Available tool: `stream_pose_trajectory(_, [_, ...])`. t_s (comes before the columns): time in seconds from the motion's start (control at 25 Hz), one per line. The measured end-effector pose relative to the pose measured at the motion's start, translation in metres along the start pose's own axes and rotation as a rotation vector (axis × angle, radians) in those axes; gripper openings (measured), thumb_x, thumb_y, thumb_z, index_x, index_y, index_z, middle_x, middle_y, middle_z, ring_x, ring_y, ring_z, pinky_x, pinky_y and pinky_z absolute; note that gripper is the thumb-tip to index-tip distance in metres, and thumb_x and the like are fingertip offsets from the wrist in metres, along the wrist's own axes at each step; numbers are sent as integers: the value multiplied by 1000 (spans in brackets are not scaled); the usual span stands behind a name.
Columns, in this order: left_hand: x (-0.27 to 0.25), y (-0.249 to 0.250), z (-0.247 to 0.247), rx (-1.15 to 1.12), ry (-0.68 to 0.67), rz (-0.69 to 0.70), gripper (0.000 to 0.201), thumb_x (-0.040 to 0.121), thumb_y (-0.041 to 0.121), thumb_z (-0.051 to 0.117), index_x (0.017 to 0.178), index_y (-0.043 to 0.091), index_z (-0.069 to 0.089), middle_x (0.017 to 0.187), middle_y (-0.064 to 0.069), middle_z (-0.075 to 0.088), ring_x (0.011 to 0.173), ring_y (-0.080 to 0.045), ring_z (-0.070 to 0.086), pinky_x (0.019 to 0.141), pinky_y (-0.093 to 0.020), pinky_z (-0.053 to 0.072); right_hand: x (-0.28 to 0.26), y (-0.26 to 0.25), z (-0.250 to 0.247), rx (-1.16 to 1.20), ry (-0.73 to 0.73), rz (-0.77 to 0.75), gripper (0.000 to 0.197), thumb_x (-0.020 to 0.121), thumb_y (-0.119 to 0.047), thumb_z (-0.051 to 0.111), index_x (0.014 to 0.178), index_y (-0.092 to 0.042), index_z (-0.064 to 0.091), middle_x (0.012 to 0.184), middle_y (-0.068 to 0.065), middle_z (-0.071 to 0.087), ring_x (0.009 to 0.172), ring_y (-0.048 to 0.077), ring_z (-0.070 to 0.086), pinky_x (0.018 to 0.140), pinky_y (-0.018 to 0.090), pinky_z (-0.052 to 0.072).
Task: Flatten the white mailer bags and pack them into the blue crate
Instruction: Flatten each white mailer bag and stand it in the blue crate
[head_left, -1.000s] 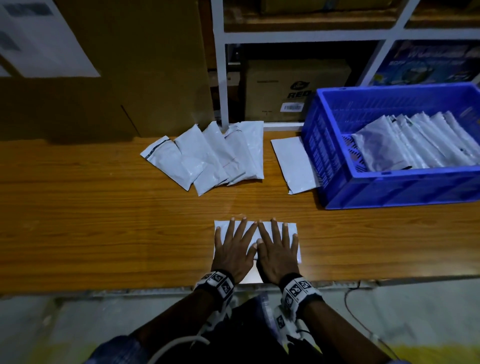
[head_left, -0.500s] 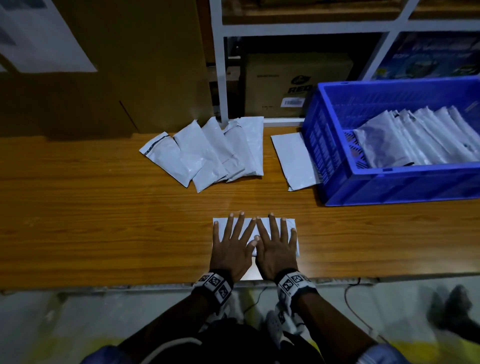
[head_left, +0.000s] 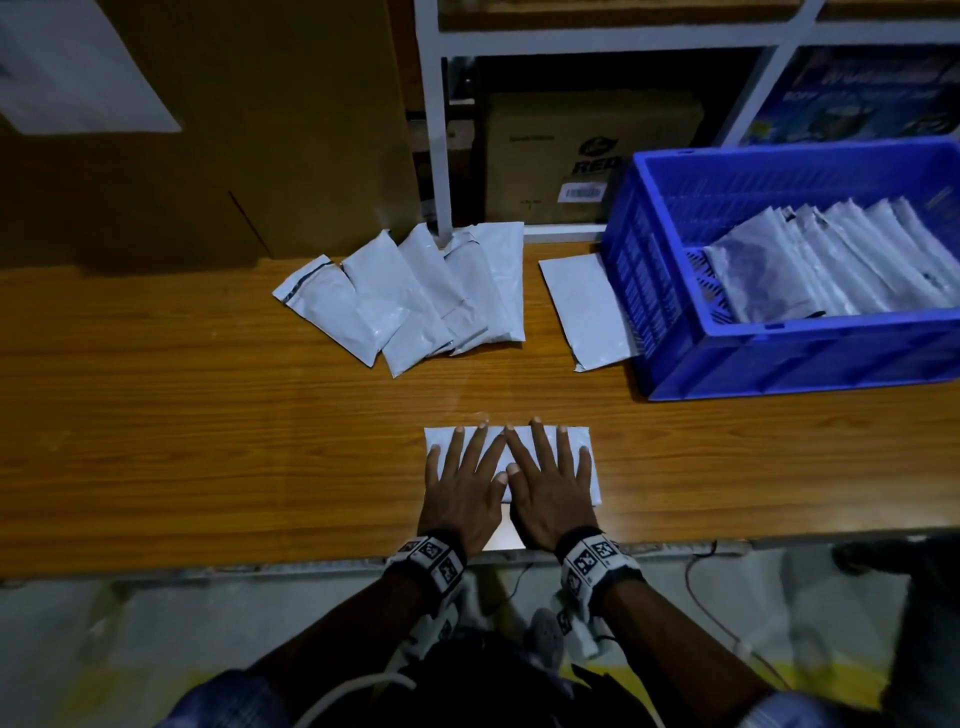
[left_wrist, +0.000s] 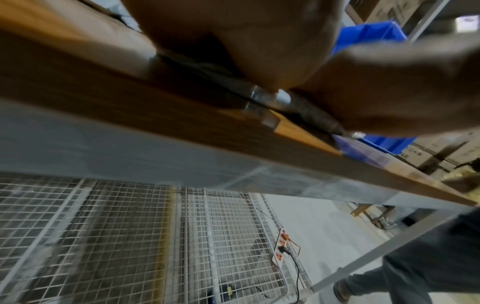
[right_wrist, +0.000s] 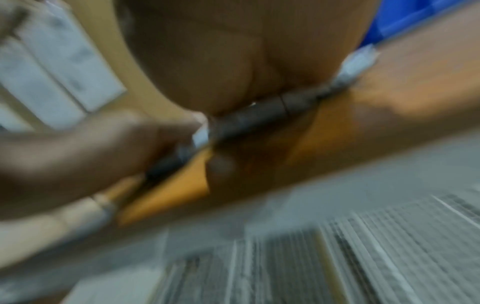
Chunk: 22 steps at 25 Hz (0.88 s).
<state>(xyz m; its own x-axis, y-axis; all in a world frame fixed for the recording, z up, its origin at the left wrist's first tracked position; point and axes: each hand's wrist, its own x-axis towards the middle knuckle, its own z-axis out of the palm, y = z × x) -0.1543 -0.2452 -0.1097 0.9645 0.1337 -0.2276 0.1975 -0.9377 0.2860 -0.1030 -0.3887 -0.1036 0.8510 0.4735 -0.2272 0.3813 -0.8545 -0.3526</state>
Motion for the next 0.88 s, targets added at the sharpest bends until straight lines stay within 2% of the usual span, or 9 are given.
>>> stream_pose_trajectory(0.2, [0,-3,-1,-49,-39,7,60,106,42,18,156,38,-15,162,13,-28,149,-15,-27,122,-49,-13,5,1,-3,-35,-98,16,54,103,-47,7,153,-43,-11,159,-9,-28,146,20,-29,117,50,-18])
stream_pose_trajectory(0.36, [-5,0,-2,-19,53,-18,62,106,47,20,155,41,-16,161,11,-30,147,-14,-32,120,-51,-16,11,4,-12,-19,-203,3,53,101,-50,3,149,-47,-19,155,-11,-36,143,20,-34,116,50,-20])
stream_pose_trajectory(0.52, [-14,-5,10,-11,67,19,61,106,51,20,155,42,-14,164,10,-21,150,-16,-26,122,-50,-10,13,8,-22,-11,-324,-22,62,99,-49,19,147,-51,-22,155,-11,-36,143,20,-35,115,50,-19])
stream_pose_trajectory(0.6, [-13,-4,13,-12,74,0,62,104,53,20,157,40,-9,166,8,-15,151,-18,-22,122,-50,-11,19,10,-36,-16,-350,-26,73,94,-47,37,150,-50,-10,161,-8,-23,148,24,-23,117,52,-10])
stream_pose_trajectory(0.72, [-13,2,16,-10,90,-20,62,101,55,16,158,39,-4,167,6,-10,153,-20,-17,121,-50,-11,31,12,-55,-142,-321,-67,89,84,-44,61,154,-40,6,164,0,3,150,33,-4,116,60,4])
stream_pose_trajectory(0.8, [-12,1,16,-30,83,-25,63,100,58,13,157,40,-8,166,7,-15,152,-19,-20,122,-53,-8,37,10,-65,-221,-301,-80,93,81,-43,70,153,-35,13,160,3,20,148,35,10,115,62,12])
stream_pose_trajectory(0.88, [-11,0,12,-88,68,-24,66,100,58,18,155,42,-14,164,9,-21,151,-20,-23,121,-57,-5,39,5,-74,-275,-229,-101,88,76,-41,77,149,-31,27,149,5,38,141,34,26,112,60,19])
